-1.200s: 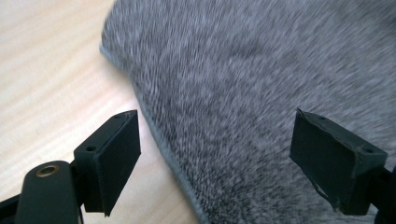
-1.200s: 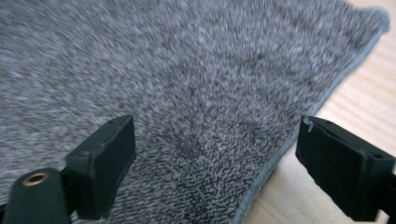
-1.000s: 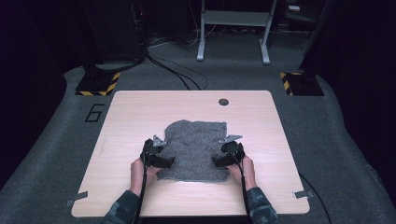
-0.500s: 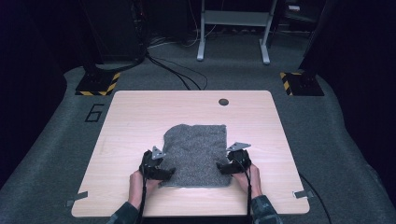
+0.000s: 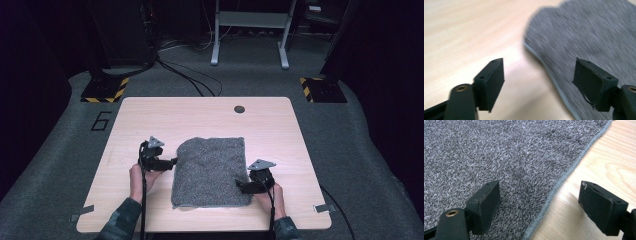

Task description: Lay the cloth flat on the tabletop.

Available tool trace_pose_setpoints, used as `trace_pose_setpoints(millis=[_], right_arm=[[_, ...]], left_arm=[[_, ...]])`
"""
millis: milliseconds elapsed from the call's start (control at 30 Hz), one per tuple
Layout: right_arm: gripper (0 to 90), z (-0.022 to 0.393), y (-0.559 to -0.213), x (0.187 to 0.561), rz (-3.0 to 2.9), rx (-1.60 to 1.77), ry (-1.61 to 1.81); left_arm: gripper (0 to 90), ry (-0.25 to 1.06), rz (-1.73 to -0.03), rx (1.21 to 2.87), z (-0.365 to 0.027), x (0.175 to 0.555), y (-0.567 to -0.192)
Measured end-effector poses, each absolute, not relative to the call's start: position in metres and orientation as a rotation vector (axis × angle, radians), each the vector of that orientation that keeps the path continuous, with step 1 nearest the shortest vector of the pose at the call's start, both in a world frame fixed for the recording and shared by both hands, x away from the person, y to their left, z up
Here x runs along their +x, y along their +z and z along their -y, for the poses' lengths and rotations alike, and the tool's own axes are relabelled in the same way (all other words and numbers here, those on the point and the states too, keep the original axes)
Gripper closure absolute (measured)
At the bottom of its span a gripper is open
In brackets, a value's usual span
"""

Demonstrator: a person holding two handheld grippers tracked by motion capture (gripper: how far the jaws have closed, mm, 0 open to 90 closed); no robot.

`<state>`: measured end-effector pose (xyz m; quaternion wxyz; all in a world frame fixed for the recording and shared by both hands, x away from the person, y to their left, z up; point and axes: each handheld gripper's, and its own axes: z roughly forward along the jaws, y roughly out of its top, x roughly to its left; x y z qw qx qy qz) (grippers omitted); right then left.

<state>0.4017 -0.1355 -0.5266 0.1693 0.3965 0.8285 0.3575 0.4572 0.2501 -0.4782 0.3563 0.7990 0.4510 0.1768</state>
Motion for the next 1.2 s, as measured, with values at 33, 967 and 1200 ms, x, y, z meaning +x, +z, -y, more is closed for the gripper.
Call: trace_pose_setpoints(millis=[33, 967, 1200], right_arm=[[17.6, 0.135, -0.527, 0.401, -2.353, 1.133, 1.018], [20.5, 0.138, -0.527, 0.402, -2.339, 1.118, 1.041], [20.5, 0.138, -0.527, 0.402, -2.339, 1.120, 1.039]], left_arm=[[26.9, 0.453, -1.174, 2.062, -0.249, 0.465, -0.478], [86.1, 0.739, -0.922, 2.194, -0.185, 0.482, -0.480], [64.1, 0.571, -0.836, 2.292, -0.164, 0.469, -0.487]])
